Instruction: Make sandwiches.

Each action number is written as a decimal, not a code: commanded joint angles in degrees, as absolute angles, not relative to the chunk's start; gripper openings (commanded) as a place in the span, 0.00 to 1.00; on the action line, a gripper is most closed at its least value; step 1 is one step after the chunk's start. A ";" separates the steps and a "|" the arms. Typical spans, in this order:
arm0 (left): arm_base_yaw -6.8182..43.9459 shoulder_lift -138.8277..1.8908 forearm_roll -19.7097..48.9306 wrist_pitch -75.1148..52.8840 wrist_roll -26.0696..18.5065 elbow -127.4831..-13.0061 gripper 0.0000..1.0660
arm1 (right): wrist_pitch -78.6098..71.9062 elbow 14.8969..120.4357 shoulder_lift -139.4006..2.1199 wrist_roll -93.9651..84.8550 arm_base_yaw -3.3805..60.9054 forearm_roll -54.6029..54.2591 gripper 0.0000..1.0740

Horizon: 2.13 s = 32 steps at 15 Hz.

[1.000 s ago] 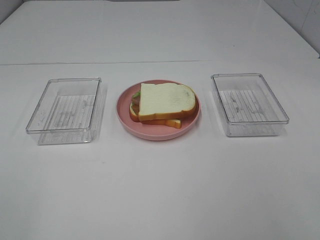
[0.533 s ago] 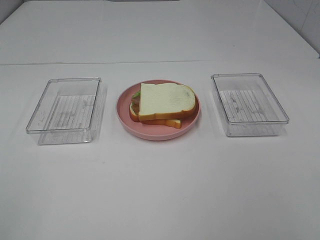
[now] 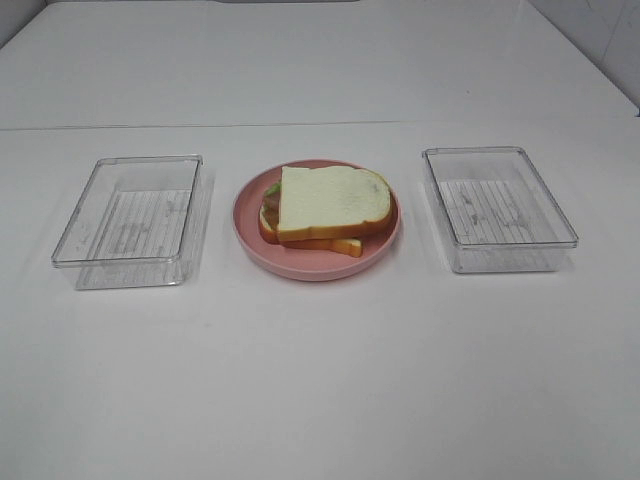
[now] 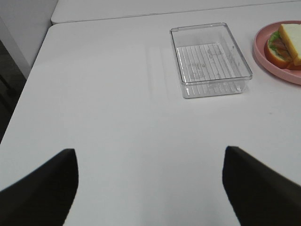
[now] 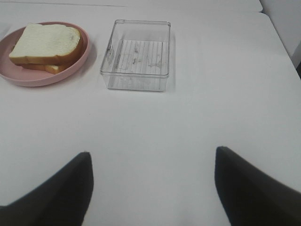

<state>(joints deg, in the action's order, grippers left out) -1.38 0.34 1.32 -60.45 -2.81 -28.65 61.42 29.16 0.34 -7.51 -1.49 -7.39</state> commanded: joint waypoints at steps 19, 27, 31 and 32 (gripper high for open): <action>-1.43 1.55 1.78 -59.87 -3.04 -28.53 0.75 | 60.96 29.05 1.15 -7.91 -1.95 -7.51 0.65; -1.43 1.55 1.78 -59.87 -3.04 -28.53 0.75 | 60.96 29.05 1.15 -7.91 -1.95 -7.51 0.65; -1.43 1.55 1.78 -59.87 -3.04 -28.53 0.75 | 60.96 29.05 1.15 -7.91 -1.95 -7.51 0.65; -1.43 1.55 1.78 -59.87 -3.04 -28.53 0.75 | 60.96 29.05 1.15 -7.91 -1.95 -7.51 0.65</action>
